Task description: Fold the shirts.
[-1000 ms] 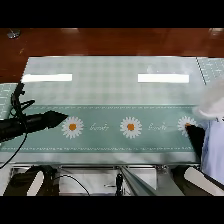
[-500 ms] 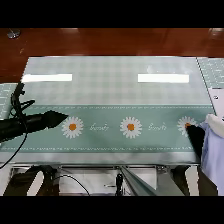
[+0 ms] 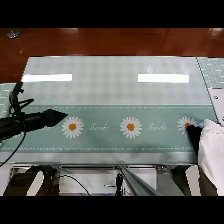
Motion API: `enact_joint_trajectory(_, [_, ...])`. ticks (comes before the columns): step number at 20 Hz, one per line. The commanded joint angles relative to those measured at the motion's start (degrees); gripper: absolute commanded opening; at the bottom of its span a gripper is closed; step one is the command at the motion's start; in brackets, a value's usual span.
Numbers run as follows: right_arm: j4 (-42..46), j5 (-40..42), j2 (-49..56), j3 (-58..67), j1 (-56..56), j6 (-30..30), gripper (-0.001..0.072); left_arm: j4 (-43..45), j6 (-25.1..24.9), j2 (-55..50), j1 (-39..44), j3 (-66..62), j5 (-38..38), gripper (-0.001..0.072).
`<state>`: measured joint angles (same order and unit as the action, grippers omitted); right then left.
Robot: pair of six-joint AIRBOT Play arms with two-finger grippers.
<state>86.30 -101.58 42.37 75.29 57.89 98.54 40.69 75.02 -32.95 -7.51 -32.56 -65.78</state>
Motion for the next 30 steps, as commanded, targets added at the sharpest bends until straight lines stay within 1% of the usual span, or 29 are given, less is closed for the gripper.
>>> enact_joint_trajectory(1, [-35.2,17.3,6.9,7.0,-4.5,-2.6,0.0019,-2.0,0.0,-4.8,0.0,-10.3,3.4,0.0028])
enact_joint_trajectory(2, [-37.9,24.5,8.1,9.4,-10.4,-2.7,0.0018,-2.7,0.0,-8.5,0.2,-17.4,3.3,0.0028])
enact_joint_trajectory(3, [-37.2,30.3,9.6,11.6,-18.6,-4.1,0.0019,-2.8,0.0,-12.4,1.0,-24.4,3.2,0.0028])
enact_joint_trajectory(4, [-34.5,32.9,11.3,13.0,-26.9,-5.7,0.0019,-2.6,0.0,-16.8,2.8,-32.0,2.4,0.0028])
enact_joint_trajectory(5, [-29.5,33.6,13.2,13.4,-36.2,-7.1,0.0019,-1.7,0.0,-20.7,4.9,-38.3,0.8,0.0028])
enact_joint_trajectory(6, [-21.5,32.1,15.8,13.4,-45.5,-8.6,0.0019,1.2,0.0,-24.4,8.1,-43.8,-1.0,0.0028])
enact_joint_trajectory(7, [-12.1,29.7,18.4,12.5,-53.6,-8.4,0.0019,6.1,0.1,-27.0,11.5,-46.7,-2.3,0.0028])
enact_joint_trajectory(8, [-3.2,27.4,21.1,10.6,-60.6,-6.1,0.002,13.4,2.1,-28.7,15.2,-46.8,-2.3,0.0027])
enact_joint_trajectory(9, [4.5,26.1,23.8,7.2,-66.5,-2.8,0.0019,21.9,7.0,-29.8,18.2,-45.2,-2.3,0.0028])
enact_joint_trajectory(10, [8.7,26.9,25.7,2.9,-70.7,-1.6,0.0019,31.5,13.1,-30.8,20.6,-42.3,-2.3,0.0028])
enact_joint_trajectory(11, [10.1,28.9,27.1,-1.1,-73.1,-0.6,0.0019,38.8,16.6,-31.6,21.7,-39.2,-2.4,0.0029])
enact_joint_trajectory(12, [10.2,31.0,28.5,-4.9,-73.8,1.7,0.0019,42.8,17.9,-32.4,21.6,-36.4,-2.4,0.003])
enact_joint_trajectory(13, [10.3,32.6,29.8,-7.6,-73.6,4.4,0.0019,43.3,17.9,-33.0,20.6,-34.9,-2.6,0.0029])
enact_joint_trajectory(15, [10.3,33.6,31.8,-9.4,-72.7,6.3,0.002,43.3,17.8,-33.5,19.5,-34.8,-3.2,0.003])
enact_joint_trajectory(19, [11.4,34.5,32.0,-9.2,-72.6,6.3,0.002,43.4,16.3,-33.4,19.2,-34.8,-3.7,0.003])
enact_joint_trajectory(30, [11.6,34.6,32.0,-9.2,-72.6,6.3,0.0019,43.3,16.3,-33.6,19.4,-34.8,-3.7,0.003])
